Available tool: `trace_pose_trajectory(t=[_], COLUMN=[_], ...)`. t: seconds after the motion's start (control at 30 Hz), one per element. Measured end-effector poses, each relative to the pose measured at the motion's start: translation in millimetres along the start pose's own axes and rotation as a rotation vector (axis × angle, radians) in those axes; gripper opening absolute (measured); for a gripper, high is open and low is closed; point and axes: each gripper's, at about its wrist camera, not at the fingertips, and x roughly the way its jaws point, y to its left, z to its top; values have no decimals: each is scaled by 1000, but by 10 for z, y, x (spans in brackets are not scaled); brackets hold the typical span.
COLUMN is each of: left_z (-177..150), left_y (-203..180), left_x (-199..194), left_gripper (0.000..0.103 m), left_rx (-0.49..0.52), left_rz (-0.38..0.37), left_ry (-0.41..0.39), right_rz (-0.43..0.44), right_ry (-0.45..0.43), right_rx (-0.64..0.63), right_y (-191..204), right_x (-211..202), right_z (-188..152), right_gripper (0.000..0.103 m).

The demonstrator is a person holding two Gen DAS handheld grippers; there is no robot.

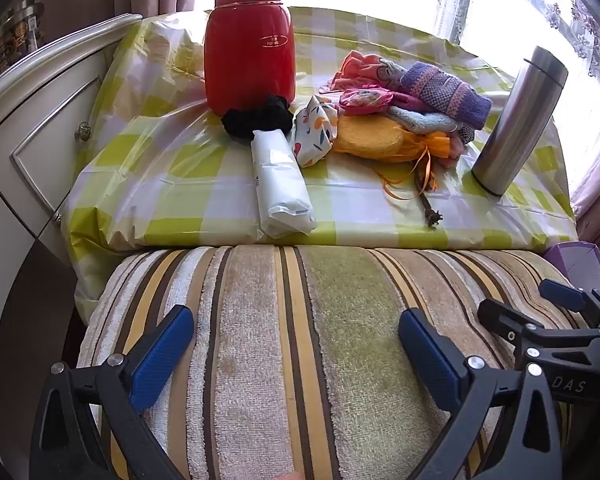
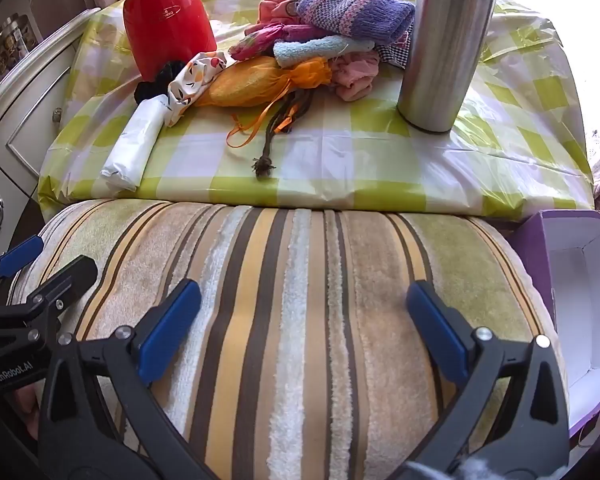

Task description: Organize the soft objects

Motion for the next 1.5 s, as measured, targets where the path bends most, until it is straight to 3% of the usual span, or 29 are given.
trace_pose_trajectory(t=[1.5], left_z=[-1], left_y=[-20], left_x=[24], left_gripper=[103], left_rx=[0], left_rz=[4], left_ry=[9], right_rz=[-3], right_ry=[-11], right_rx=[-3], right_y=[-4], right_x=[-6], right_z=[-4], right_gripper=[103])
